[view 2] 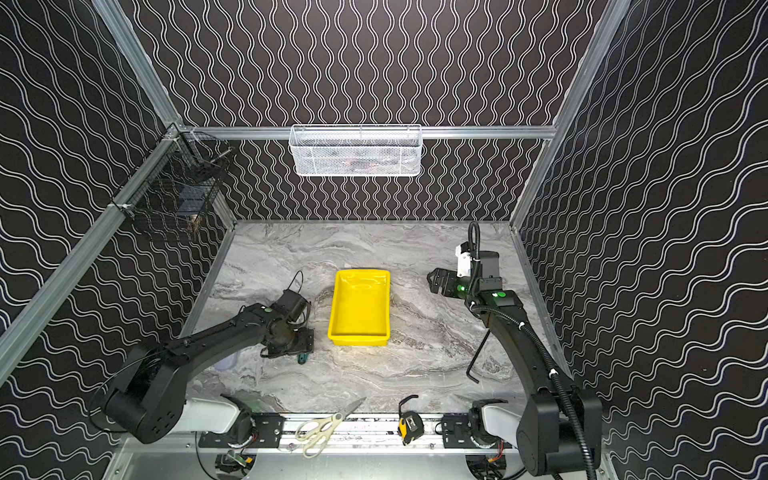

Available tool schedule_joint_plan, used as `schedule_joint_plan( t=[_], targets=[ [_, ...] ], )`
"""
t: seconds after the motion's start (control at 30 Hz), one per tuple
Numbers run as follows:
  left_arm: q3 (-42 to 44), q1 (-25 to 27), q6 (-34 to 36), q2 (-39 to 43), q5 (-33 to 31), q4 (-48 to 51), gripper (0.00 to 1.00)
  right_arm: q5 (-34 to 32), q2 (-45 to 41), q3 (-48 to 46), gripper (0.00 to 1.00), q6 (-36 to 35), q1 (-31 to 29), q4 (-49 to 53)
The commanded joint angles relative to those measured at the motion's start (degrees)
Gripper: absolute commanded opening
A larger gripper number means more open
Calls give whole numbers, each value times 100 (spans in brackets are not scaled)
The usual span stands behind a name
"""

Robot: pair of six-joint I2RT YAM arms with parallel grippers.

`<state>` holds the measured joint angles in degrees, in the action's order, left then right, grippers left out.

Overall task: Put the screwdriver in the bin
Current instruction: 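Close the left gripper on the green screwdriver handle, then lift the screwdriver with the left gripper and carry it over the yellow bin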

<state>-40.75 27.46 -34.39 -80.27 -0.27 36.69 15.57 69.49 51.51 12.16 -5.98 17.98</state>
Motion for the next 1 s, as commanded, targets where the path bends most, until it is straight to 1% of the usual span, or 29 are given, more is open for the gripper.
schedule_joint_plan(
  t=[0.0,0.13,0.33,0.5,0.57,0.63,0.7,0.87,0.97],
  targets=[
    [20,6,-116,-67,-147,-239,75,78,-6,32,99,-25,-9,-117],
    [4,9,-81,-159,-227,-344,64,110,4,45,100,-22,-9,-131],
    [-25,15,-25,-482,-254,-509,59,187,65,40,100,-4,-9,-167],
    [9,14,-27,-630,-210,-647,52,182,108,45,99,0,-9,-180],
    [-2,17,-11,-674,-219,-646,47,186,126,39,99,5,-9,-211],
    [-22,20,-6,-674,-218,-637,45,199,160,86,99,-6,-9,-130],
    [-22,11,3,-640,-269,-624,40,244,170,64,99,5,-9,-185],
    [-26,11,-6,-556,-323,-586,35,309,147,53,99,32,-9,-198],
    [6,17,-25,-526,-320,-610,26,324,135,61,100,45,-9,-216]
  ],
)
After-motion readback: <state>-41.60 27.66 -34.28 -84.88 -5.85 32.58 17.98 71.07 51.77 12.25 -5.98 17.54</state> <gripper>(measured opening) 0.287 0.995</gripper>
